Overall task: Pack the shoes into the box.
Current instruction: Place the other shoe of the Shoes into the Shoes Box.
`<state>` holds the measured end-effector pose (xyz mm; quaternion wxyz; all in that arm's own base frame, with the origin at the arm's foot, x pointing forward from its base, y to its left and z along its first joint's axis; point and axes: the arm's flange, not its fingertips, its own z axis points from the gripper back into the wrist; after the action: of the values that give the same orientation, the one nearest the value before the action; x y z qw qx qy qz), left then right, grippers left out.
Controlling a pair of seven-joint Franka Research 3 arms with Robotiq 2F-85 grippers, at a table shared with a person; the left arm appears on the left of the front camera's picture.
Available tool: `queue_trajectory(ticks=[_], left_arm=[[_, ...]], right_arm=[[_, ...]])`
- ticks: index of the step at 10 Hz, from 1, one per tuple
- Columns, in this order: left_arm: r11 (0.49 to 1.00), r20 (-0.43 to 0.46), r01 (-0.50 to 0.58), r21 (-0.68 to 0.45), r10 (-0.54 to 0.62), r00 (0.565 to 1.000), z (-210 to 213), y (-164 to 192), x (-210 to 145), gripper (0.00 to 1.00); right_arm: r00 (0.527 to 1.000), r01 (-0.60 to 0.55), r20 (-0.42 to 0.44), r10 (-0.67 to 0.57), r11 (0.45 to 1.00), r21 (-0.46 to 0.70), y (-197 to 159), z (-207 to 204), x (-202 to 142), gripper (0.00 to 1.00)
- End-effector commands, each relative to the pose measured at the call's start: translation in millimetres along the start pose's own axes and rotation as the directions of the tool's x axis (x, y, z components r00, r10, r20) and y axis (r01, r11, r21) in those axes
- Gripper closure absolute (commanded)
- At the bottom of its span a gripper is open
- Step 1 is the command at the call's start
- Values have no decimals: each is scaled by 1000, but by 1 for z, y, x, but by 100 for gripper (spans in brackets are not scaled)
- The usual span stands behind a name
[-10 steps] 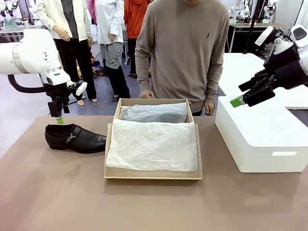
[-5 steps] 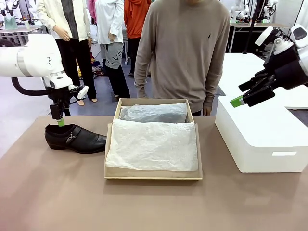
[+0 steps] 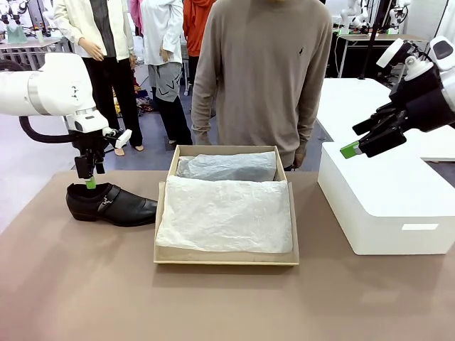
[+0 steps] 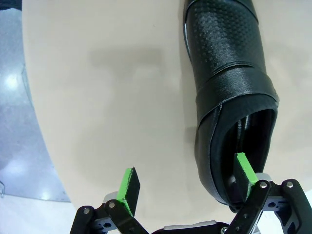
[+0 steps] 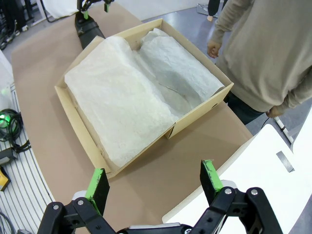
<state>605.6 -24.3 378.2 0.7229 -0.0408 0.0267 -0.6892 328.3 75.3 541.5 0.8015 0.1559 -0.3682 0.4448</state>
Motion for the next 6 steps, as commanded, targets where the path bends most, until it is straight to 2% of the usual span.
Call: queue_trajectory(ticks=[1,6], left_arm=[[999,-13,-29,-15,28,1000,-3,6,0,0],[998,-17,-39,-45,38,999,-19,8,-1,0]], right_arm=[[1000,1,13,-1,1000,9,-1,0,0,0],[1000,1,13,-1,1000,9,-1,0,0,0]])
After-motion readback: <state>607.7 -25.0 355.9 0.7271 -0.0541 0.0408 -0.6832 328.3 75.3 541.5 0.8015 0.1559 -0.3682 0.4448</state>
